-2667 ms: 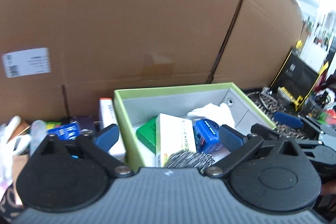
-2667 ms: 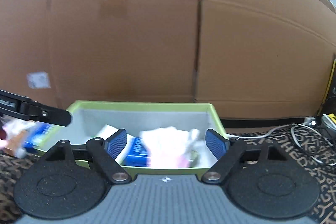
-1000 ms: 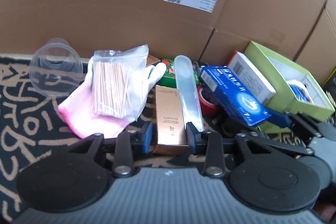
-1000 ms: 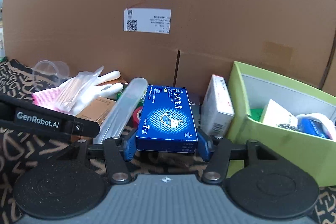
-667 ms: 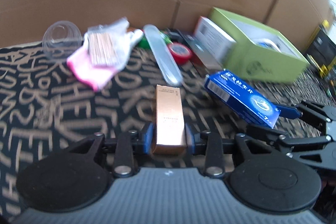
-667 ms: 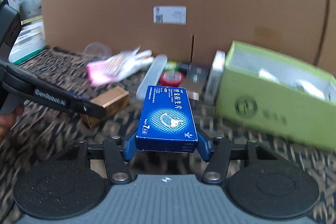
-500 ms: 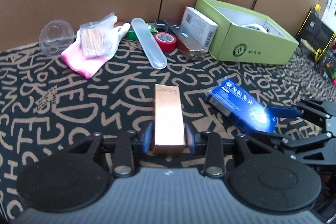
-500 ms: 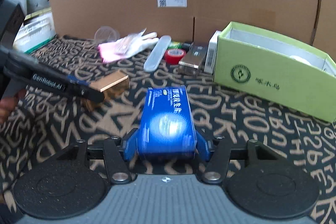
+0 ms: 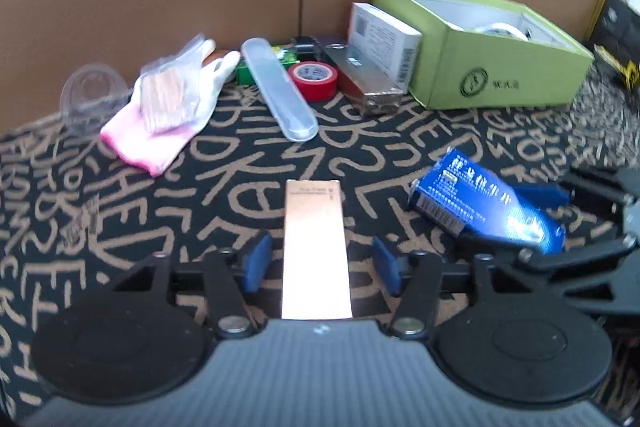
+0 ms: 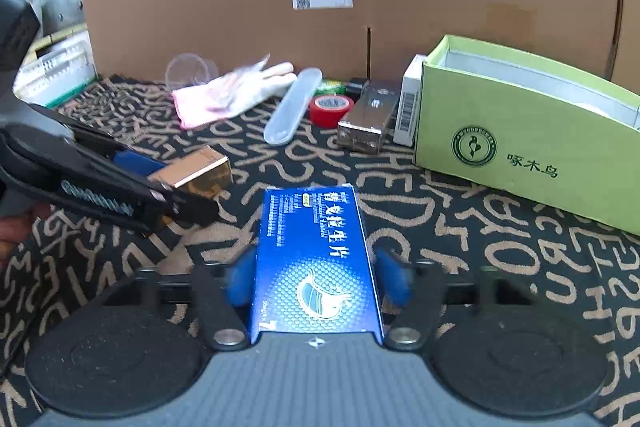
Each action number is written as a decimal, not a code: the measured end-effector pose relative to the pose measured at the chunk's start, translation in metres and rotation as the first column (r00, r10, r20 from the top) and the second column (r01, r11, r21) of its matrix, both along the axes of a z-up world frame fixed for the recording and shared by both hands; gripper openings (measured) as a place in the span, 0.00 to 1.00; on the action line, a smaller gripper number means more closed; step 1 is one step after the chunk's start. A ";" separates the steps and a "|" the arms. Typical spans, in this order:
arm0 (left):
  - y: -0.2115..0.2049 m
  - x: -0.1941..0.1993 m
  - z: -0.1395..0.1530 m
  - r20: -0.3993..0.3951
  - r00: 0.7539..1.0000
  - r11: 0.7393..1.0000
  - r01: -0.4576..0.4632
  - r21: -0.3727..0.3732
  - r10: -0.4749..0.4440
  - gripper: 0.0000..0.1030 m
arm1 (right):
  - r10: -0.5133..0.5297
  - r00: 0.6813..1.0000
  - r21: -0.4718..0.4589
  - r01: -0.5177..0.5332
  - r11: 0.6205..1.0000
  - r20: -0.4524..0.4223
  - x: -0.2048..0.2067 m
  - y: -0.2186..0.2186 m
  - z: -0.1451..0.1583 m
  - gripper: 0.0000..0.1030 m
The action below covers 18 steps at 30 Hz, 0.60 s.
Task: Organize objects
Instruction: 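Place both boxes into the shoebox and open both tools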
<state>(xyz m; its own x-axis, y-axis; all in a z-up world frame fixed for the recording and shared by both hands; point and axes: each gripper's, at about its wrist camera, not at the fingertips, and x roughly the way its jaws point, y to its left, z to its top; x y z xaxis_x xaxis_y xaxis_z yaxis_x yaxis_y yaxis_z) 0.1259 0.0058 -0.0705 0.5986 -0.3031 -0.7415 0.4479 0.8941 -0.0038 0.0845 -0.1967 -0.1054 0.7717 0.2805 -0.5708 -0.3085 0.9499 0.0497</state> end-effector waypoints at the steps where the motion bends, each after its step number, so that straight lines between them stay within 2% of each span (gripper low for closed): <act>1: -0.003 -0.001 0.001 0.007 1.000 1.000 0.010 0.014 -0.010 0.33 | 0.001 1.000 0.005 -0.001 1.000 0.000 -0.002 -0.002 0.000 0.58; 2: -0.004 -0.002 0.002 0.001 1.000 1.000 0.018 0.013 -0.018 0.28 | 0.001 1.000 0.010 -0.001 1.000 -0.001 -0.004 -0.004 0.000 0.58; 6: -0.014 -0.006 0.009 -0.036 0.997 0.997 0.073 -0.012 -0.073 0.28 | -0.006 1.000 0.034 0.005 0.999 0.011 -0.018 -0.021 0.005 0.58; 9: -0.032 -0.008 0.024 -0.036 0.990 0.989 0.134 -0.064 -0.136 0.28 | -0.035 0.999 0.049 0.033 0.998 0.039 -0.029 -0.044 0.018 0.58; 14: -0.072 0.002 0.064 0.039 0.975 0.964 0.223 -0.143 -0.220 0.28 | -0.150 0.979 0.075 0.140 0.987 0.139 -0.040 -0.092 0.053 0.58; 18: -0.112 0.015 0.097 0.127 0.961 0.952 0.264 -0.157 -0.245 0.28 | -0.252 0.942 0.082 0.239 0.967 0.223 -0.034 -0.130 0.079 0.58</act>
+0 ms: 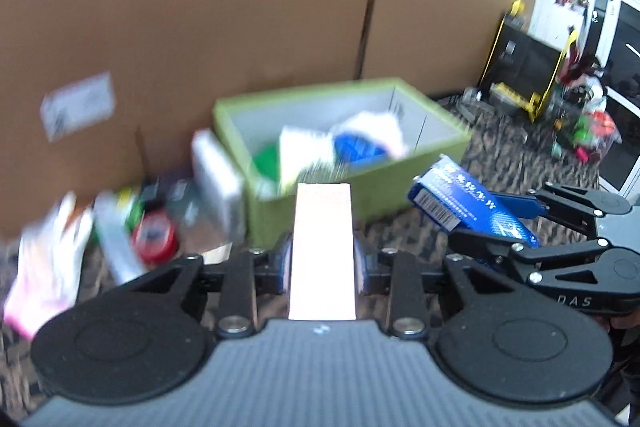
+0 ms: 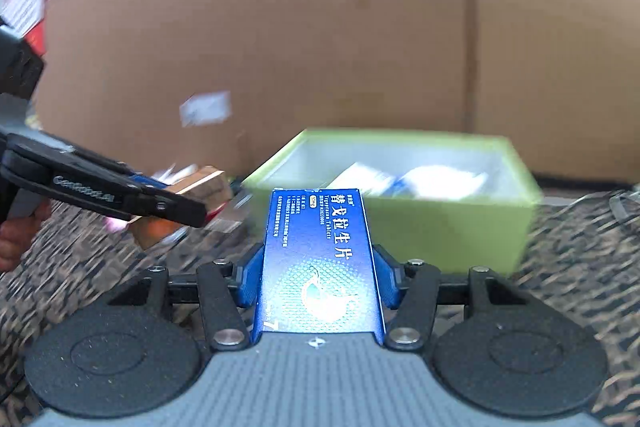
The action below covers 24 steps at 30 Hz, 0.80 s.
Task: Organize objects
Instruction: 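Place both boxes into the shoebox and open both tools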
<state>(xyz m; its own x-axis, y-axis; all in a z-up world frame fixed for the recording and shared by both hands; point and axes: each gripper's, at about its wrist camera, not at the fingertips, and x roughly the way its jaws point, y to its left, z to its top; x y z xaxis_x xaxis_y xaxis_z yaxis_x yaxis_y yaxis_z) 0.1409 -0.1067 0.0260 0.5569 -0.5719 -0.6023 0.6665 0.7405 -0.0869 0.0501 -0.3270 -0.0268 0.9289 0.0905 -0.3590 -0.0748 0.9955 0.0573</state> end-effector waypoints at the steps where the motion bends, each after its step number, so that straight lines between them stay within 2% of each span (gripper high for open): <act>1: -0.008 0.005 0.007 0.010 1.000 1.000 0.002 -0.010 -0.002 0.28 | -0.020 1.000 -0.002 0.020 1.000 0.021 0.004 -0.008 0.005 0.58; 4: -0.036 0.025 0.024 0.034 0.999 1.000 -0.007 -0.024 0.008 0.28 | -0.083 0.994 -0.023 0.085 0.996 0.070 0.022 -0.027 0.017 0.58; 8: -0.075 0.057 0.032 0.047 0.997 0.998 -0.059 0.009 0.059 0.28 | -0.149 0.985 0.012 0.149 0.989 0.086 0.059 -0.052 0.024 0.58; 15: -0.105 0.115 0.003 0.007 0.986 0.980 -0.169 0.103 0.169 0.28 | -0.214 0.976 0.011 0.214 0.977 0.038 0.118 -0.078 0.010 0.58; 20: -0.115 0.129 -0.013 -0.003 0.985 0.975 -0.171 0.145 0.173 0.30 | -0.188 0.982 -0.004 0.188 0.982 -0.013 0.142 -0.084 -0.012 0.60; 21: -0.115 0.129 -0.016 0.006 0.987 0.977 -0.157 0.147 0.158 0.48 | -0.165 0.986 -0.014 0.164 0.986 -0.037 0.145 -0.082 -0.015 0.69; 22: -0.111 0.128 -0.019 0.019 0.987 0.976 -0.158 0.150 0.157 0.77 | -0.159 0.986 -0.028 0.158 0.987 -0.057 0.147 -0.082 -0.019 0.73; 23: -0.108 0.125 -0.020 0.047 0.983 0.972 -0.183 0.146 0.178 0.88 | -0.166 0.984 -0.043 0.164 0.986 -0.060 0.146 -0.081 -0.022 0.79; 24: -0.105 0.120 -0.020 0.086 0.976 0.969 -0.208 0.131 0.198 0.99 | -0.170 0.984 -0.055 0.168 0.984 -0.049 0.143 -0.081 -0.024 0.80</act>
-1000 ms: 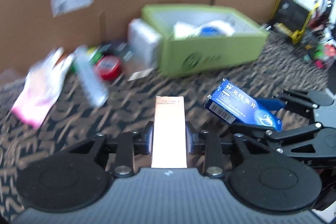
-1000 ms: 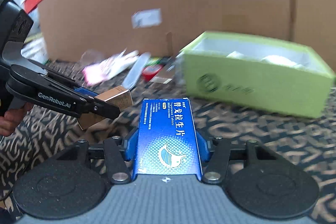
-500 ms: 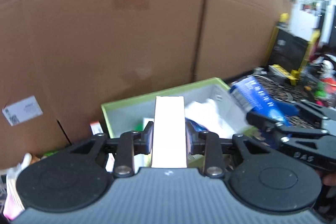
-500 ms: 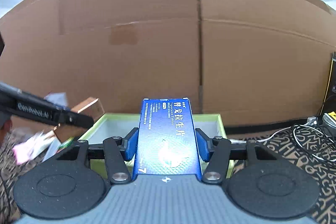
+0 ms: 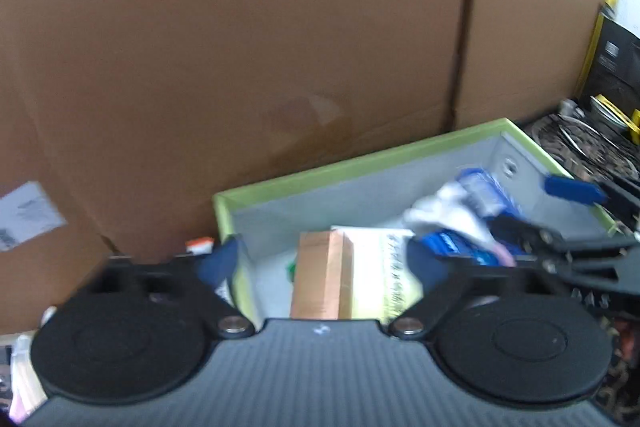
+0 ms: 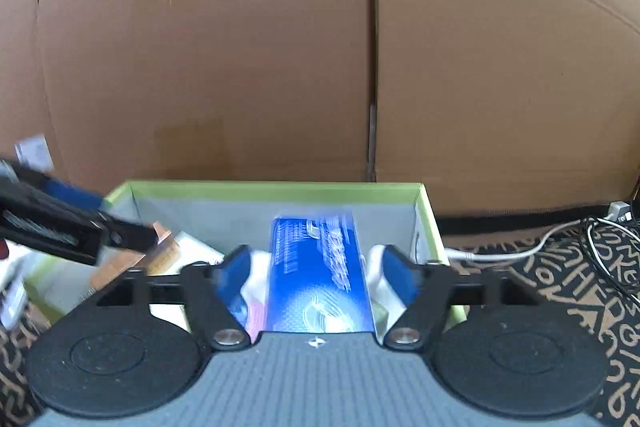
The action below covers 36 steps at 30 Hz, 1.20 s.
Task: Organize objects
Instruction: 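Place both boxes into the shoebox and open both tools, then grasp the pink glove bag with the left tool while the right grasps the clear tube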
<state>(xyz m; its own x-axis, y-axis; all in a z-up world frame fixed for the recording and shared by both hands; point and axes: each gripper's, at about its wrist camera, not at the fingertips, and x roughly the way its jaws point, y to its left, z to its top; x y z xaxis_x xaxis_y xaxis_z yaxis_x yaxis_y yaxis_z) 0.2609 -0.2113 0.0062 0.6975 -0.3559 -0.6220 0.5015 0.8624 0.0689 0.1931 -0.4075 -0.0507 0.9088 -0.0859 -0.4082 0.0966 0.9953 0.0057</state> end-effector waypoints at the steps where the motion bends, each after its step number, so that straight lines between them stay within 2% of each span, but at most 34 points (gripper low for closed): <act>1: 0.003 -0.005 0.000 0.036 0.999 1.000 -0.006 -0.008 0.006 1.00 | 0.000 1.000 -0.005 0.000 1.000 0.012 -0.004 0.000 -0.001 0.81; 7: 0.018 -0.026 0.006 0.041 0.999 0.999 0.023 -0.042 -0.022 1.00 | -0.006 0.999 0.075 0.003 0.997 0.040 -0.027 0.003 0.012 0.86; 14: 0.065 -0.082 0.027 0.081 0.996 0.990 0.043 -0.136 -0.033 1.00 | 0.062 0.989 0.080 -0.073 0.994 0.133 -0.073 0.040 0.037 0.91; 19: 0.124 -0.130 0.017 0.034 0.997 0.981 -0.069 -0.183 0.076 1.00 | 0.146 0.979 0.101 -0.161 0.982 0.141 -0.107 0.074 0.028 0.95; 21: 0.153 -0.143 0.004 -0.006 0.991 0.977 -0.129 -0.171 0.130 1.00 | 0.194 0.974 0.111 -0.208 0.972 0.118 -0.107 0.094 0.018 0.95; 25: 0.210 -0.164 -0.026 -0.087 0.963 0.956 -0.265 -0.129 0.255 1.00 | 0.303 0.952 0.132 -0.305 0.943 0.040 -0.113 0.135 -0.011 0.95; 28: 0.248 -0.174 -0.033 -0.126 0.937 0.933 -0.340 -0.114 0.326 1.00 | 0.358 0.933 0.142 -0.351 0.925 -0.024 -0.108 0.165 -0.022 0.95; 32: 0.277 -0.178 -0.028 -0.097 0.929 0.917 -0.369 -0.149 0.358 1.00 | 0.403 0.915 0.164 -0.396 0.903 -0.008 -0.103 0.197 -0.013 0.94; 36: 0.287 -0.161 -0.024 -0.083 0.935 0.917 -0.355 -0.183 0.346 1.00 | 0.430 0.903 0.134 -0.425 0.895 -0.012 -0.089 0.232 -0.008 0.92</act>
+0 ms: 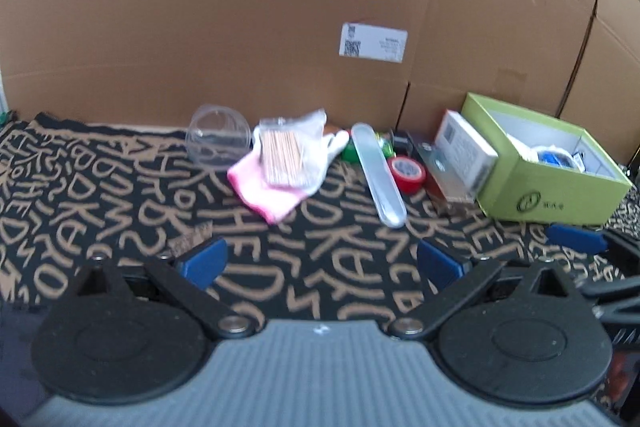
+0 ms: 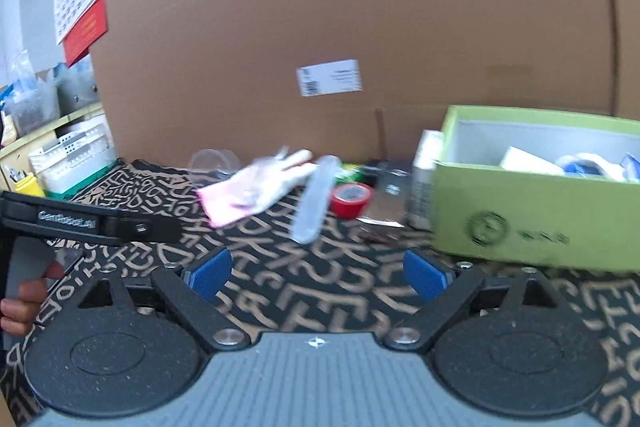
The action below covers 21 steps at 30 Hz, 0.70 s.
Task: Organize objects
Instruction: 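Grasp the pink glove bag with the left tool while the right grasps the clear tube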
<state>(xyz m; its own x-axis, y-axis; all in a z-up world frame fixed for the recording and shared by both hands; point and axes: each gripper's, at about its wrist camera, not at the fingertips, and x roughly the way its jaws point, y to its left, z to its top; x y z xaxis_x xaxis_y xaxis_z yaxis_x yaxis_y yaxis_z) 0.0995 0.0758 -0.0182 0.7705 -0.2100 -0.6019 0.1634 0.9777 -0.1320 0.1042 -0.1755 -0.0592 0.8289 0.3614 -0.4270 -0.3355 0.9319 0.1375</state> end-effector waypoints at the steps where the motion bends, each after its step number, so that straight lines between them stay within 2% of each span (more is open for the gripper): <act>1: 0.002 0.008 -0.001 -0.007 1.000 1.000 -0.001 -0.001 0.001 1.00 | 0.005 1.000 -0.018 -0.005 1.000 -0.007 0.006 0.008 -0.001 0.90; 5: 0.008 0.048 -0.012 -0.030 0.999 0.999 -0.032 0.032 0.033 1.00 | 0.006 0.999 -0.082 -0.010 0.997 -0.050 0.037 0.038 -0.014 0.81; 9: 0.013 0.087 -0.030 -0.057 0.998 0.996 -0.031 0.078 0.036 1.00 | -0.032 0.997 -0.128 0.022 0.992 -0.072 0.064 0.051 -0.023 0.77; 12: 0.011 0.109 -0.042 -0.078 0.997 0.994 -0.002 0.107 0.010 0.92 | -0.059 0.994 -0.149 0.045 0.988 -0.092 0.085 0.056 -0.028 0.73; 14: 0.010 0.118 -0.048 -0.094 0.996 0.994 0.020 0.112 -0.009 0.84 | -0.063 0.992 -0.148 0.046 0.988 -0.109 0.097 0.058 -0.032 0.68; 16: 0.007 0.124 -0.054 -0.100 0.994 0.992 0.051 0.117 -0.039 0.64 | -0.062 0.990 -0.148 0.042 0.988 -0.130 0.108 0.061 -0.036 0.64; 17: 0.004 0.123 -0.055 -0.079 0.996 0.987 0.061 0.149 -0.049 0.55 | -0.062 0.989 -0.150 0.042 0.988 -0.132 0.112 0.062 -0.038 0.55; 18: 0.002 0.122 -0.054 -0.071 0.994 0.983 0.090 0.159 -0.080 0.41 | -0.069 0.991 -0.157 0.051 0.986 -0.115 0.112 0.062 -0.038 0.39; 19: 0.000 0.119 -0.052 -0.073 0.993 0.982 0.102 0.156 -0.091 0.32 | -0.071 0.991 -0.163 0.052 0.985 -0.114 0.112 0.061 -0.038 0.32; 20: 0.000 0.116 -0.050 -0.076 0.993 0.982 0.101 0.160 -0.089 0.27 | -0.068 0.990 -0.158 0.048 0.986 -0.121 0.112 0.060 -0.036 0.31; 21: 0.000 0.114 -0.048 -0.079 0.991 0.982 0.115 0.152 -0.104 0.16 | -0.063 0.989 -0.150 0.043 0.988 -0.133 0.111 0.059 -0.035 0.31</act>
<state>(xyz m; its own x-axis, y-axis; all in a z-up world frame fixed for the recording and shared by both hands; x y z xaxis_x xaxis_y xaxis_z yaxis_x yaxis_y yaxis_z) 0.2130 0.0763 -0.0666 0.7027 -0.1902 -0.6856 0.2665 0.9638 0.0058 0.2151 -0.1169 -0.0947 0.7753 0.2438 -0.5827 -0.2727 0.9613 0.0394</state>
